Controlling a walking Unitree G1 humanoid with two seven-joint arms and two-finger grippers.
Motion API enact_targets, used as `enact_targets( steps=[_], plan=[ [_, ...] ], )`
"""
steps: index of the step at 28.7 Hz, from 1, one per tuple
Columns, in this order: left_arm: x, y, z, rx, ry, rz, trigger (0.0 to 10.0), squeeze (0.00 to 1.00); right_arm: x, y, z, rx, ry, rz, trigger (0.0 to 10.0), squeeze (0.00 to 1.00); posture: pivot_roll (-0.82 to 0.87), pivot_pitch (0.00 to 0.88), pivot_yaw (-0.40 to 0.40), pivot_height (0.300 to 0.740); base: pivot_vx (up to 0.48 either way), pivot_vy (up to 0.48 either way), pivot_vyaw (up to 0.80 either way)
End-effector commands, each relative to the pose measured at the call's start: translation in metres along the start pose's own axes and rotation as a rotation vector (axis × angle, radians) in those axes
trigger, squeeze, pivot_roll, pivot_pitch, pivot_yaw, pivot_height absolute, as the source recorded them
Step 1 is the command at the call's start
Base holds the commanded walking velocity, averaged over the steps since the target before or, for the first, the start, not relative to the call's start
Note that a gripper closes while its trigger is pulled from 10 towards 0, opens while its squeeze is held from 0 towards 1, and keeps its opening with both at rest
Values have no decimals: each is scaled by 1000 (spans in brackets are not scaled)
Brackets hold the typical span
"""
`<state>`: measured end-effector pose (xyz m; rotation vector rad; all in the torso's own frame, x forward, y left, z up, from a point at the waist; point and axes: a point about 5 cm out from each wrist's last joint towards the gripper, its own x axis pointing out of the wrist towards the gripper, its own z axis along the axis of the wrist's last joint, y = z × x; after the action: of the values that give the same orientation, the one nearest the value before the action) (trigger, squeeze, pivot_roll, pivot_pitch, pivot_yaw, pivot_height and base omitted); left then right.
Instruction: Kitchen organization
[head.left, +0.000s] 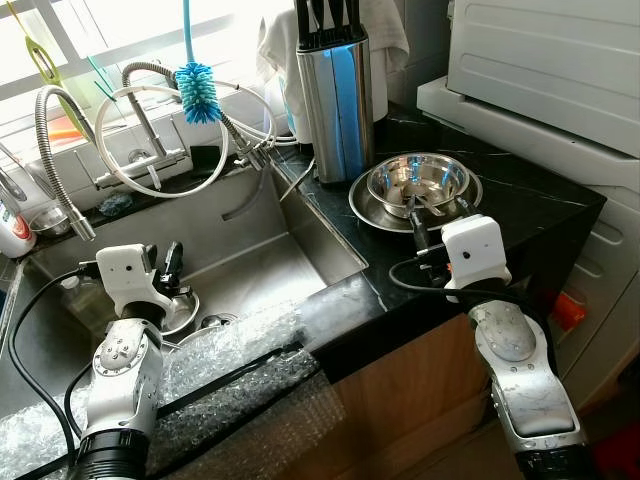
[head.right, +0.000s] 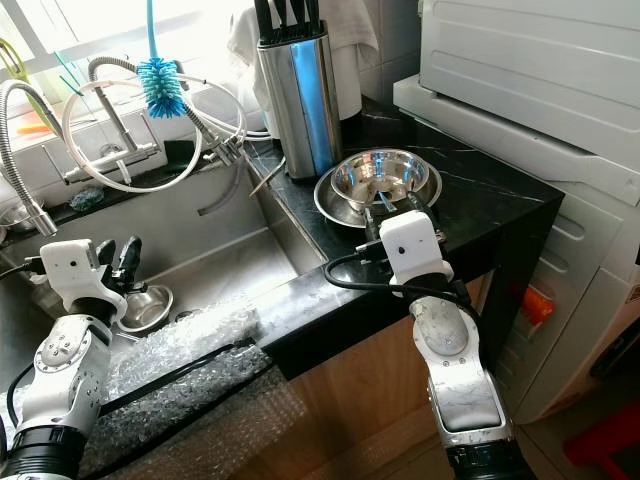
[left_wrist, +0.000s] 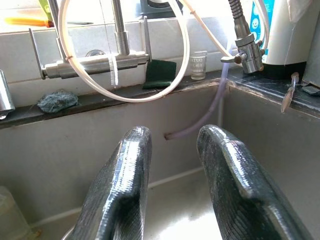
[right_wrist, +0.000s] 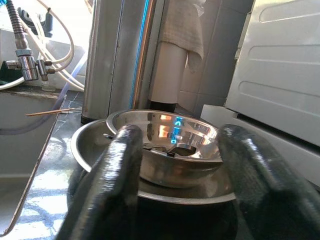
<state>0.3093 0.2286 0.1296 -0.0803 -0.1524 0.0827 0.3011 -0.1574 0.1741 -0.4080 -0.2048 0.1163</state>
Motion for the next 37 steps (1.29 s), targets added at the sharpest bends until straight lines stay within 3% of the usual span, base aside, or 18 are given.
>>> enact_targets(
  steps=[1,37],
  plan=[
    [0,3,5,28,-20,6,10000,0,4,1,2,0,3,-2,157,0,-160,0,191,740,0,0,0],
    [1,5,5,29,-23,16,10000,0,11,-6,9,3,-22,-23,0,0,-161,0,188,740,0,0,0]
  ],
)
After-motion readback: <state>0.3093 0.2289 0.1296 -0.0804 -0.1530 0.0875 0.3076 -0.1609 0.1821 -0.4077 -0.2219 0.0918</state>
